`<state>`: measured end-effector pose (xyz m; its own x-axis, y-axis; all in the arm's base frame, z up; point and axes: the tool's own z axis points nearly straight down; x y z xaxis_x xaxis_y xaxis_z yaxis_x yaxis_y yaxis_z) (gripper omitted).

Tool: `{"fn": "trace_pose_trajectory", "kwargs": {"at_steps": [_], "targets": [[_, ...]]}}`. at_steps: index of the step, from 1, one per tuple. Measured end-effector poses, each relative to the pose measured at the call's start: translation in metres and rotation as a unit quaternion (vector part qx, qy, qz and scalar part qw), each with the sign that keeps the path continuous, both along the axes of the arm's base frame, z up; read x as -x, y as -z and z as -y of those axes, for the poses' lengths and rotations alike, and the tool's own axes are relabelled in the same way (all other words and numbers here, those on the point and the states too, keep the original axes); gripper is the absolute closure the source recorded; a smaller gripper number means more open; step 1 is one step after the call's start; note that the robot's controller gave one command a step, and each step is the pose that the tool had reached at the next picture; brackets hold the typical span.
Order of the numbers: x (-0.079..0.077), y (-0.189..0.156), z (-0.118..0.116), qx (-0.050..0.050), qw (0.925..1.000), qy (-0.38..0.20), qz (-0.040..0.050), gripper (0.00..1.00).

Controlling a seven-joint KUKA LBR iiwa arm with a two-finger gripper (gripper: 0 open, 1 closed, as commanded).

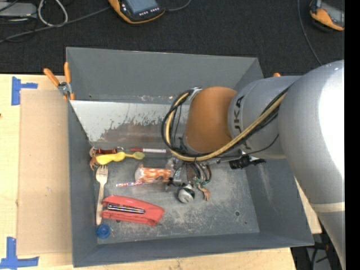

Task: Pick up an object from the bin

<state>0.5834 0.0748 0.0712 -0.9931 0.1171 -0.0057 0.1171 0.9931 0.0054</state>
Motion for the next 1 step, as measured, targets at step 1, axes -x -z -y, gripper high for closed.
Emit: {"fn": "trace_pose_trajectory", "kwargs": {"at_steps": [1], "targets": [[0.0000, 0.0000, 0.0000, 0.000, 1.0000, 0.000, 0.0000, 1.00]]}}
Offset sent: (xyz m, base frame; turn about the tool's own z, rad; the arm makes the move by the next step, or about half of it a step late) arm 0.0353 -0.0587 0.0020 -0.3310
